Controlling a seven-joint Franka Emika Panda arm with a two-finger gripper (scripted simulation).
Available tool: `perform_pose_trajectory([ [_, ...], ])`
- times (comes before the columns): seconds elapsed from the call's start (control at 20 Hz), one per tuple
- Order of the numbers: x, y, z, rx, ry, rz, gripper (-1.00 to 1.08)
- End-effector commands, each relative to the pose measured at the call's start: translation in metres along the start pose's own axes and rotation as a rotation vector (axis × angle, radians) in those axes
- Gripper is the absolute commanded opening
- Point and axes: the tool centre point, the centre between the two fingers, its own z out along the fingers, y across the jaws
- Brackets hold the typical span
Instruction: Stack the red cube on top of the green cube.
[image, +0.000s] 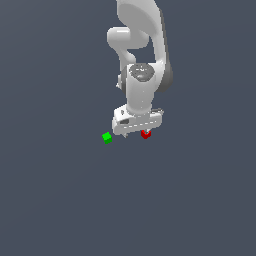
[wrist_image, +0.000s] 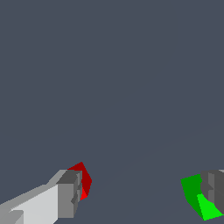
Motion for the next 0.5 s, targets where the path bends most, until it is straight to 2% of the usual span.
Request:
perform_pose_trajectory([
  [0.0,-0.010,-0.019,0.013,0.002,-0.001,-0.091,1.00],
  [0.45,-0.051,-0.069,0.054,0.008,-0.005,-0.380,1.00],
])
